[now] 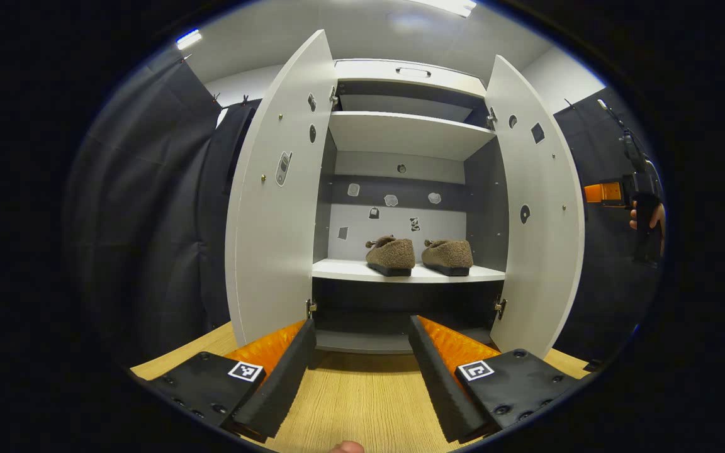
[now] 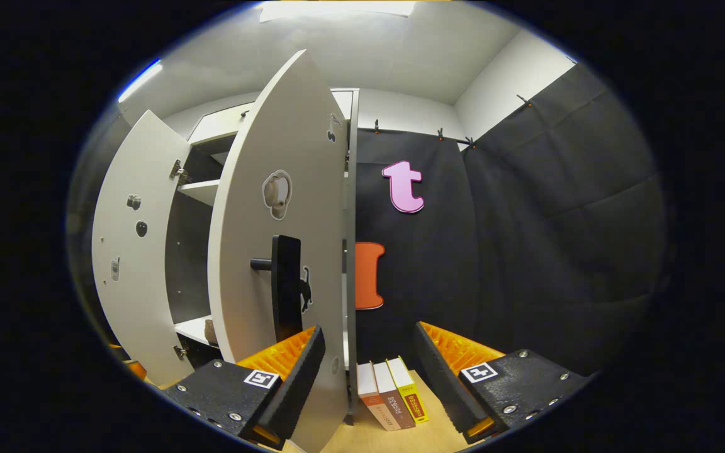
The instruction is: Grab one shoe with the right hand and put it into the shoe cabinet, grab the other shoe with the left hand and put it into the shoe cabinet; then close the right door with the right hand and the left door with the left hand.
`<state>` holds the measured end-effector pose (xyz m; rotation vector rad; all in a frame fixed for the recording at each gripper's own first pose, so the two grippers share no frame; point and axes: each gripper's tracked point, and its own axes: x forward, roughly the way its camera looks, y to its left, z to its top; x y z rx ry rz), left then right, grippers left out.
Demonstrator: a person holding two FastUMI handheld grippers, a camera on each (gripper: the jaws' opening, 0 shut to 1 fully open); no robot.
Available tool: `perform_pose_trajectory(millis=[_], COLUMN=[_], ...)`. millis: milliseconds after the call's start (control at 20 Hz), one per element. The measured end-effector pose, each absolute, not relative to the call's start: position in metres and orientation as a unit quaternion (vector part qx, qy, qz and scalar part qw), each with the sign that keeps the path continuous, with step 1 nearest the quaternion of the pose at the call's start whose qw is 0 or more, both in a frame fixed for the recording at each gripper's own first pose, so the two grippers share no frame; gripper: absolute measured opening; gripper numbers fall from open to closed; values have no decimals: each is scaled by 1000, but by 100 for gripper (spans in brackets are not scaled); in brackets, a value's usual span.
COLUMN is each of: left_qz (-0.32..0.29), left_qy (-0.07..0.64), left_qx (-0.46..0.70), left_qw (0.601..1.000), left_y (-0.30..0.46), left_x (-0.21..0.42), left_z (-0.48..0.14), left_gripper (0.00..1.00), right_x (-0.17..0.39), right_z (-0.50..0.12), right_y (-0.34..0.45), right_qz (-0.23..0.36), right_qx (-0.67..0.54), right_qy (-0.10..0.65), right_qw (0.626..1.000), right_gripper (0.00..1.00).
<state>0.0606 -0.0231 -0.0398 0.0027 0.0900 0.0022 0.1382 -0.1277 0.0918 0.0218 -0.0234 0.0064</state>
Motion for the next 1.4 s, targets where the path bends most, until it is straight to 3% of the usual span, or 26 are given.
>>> perform_pose_trajectory(millis=[500,1050,1400], left_qz=[8,23,31], left_qy=[42,42,43], left_qx=[1,-2,-6], left_qw=[999,999,999], left_y=[-10,6,13], left_x=[51,47,44], left_z=[-36,-33,-34], left_gripper=[96,99,97], right_x=[154,186,206], right_z=[86,74,63], right_y=[-36,18,33], right_qz=[105,133,120], right_qx=[35,13,4], right_qy=[2,5,5], right_qw=[994,991,993], right_gripper=[92,92,92])
